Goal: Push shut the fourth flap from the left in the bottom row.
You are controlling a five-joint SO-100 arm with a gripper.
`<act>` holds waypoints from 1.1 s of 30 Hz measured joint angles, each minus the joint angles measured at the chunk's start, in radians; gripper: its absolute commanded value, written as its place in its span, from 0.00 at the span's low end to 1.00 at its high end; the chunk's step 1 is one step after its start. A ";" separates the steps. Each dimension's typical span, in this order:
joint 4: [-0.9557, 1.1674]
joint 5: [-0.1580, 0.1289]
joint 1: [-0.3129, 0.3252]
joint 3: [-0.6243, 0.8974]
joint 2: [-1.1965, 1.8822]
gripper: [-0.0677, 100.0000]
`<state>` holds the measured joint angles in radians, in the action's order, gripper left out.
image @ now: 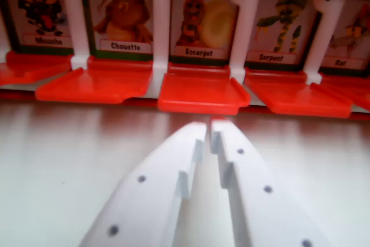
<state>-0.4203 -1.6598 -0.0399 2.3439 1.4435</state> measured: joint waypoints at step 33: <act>0.023 0.000 0.002 -0.262 -0.190 0.00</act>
<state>-0.3973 -1.6598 -0.0383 2.0816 1.2533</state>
